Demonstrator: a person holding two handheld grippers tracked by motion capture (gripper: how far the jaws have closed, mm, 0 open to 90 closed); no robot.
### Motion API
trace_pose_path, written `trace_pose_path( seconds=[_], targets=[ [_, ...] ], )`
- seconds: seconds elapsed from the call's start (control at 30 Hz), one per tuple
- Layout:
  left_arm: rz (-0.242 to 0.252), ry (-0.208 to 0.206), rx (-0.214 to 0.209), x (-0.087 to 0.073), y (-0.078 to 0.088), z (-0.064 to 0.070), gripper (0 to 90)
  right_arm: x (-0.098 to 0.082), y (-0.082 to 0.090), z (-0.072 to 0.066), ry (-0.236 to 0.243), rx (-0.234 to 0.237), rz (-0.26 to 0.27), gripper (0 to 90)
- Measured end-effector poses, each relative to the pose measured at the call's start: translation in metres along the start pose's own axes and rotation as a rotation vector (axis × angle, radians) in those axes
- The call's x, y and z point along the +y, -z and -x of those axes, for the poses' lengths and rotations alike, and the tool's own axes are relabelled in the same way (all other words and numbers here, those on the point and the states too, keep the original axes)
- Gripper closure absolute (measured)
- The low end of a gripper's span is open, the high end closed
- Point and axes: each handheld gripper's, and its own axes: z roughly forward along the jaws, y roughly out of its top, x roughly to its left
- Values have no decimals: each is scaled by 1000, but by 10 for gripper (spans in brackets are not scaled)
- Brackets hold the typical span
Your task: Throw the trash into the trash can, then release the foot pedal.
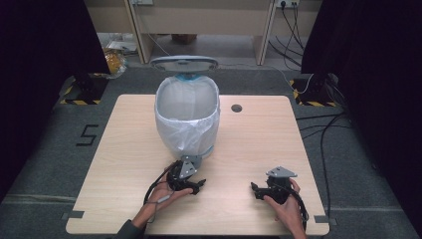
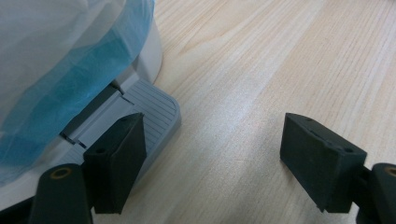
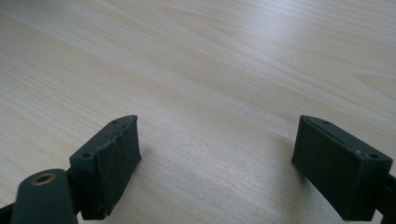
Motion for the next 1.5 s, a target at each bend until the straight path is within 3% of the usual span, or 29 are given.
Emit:
trace_pose_path(
  seconds=[1.07, 1.5],
  targets=[
    [-5, -5, 9, 1, 0, 1, 216, 0, 0, 0, 2, 4, -2, 139],
    [-21, -41, 31, 5, 1, 3, 217, 0, 0, 0, 6, 6, -3, 139]
  ],
)
